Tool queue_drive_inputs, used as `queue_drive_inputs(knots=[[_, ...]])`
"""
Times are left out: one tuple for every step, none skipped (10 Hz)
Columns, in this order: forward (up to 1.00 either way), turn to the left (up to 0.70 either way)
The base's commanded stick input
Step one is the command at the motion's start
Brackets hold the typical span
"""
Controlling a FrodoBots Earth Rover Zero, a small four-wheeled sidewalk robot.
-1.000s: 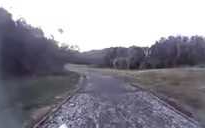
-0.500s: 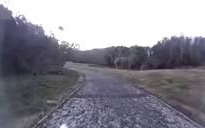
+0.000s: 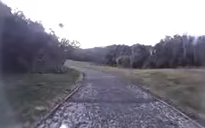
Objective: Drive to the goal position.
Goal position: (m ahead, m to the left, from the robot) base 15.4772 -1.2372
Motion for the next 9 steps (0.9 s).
queue_drive_inputs(knots=[[0.70, 0.00], [0.70, 0.00], [0.70, 0.00], [0.70, 0.00], [0.70, 0.00], [0.70, 0.00], [0.70, 0.00], [0.70, 0.00], [0.70, 0.00]])
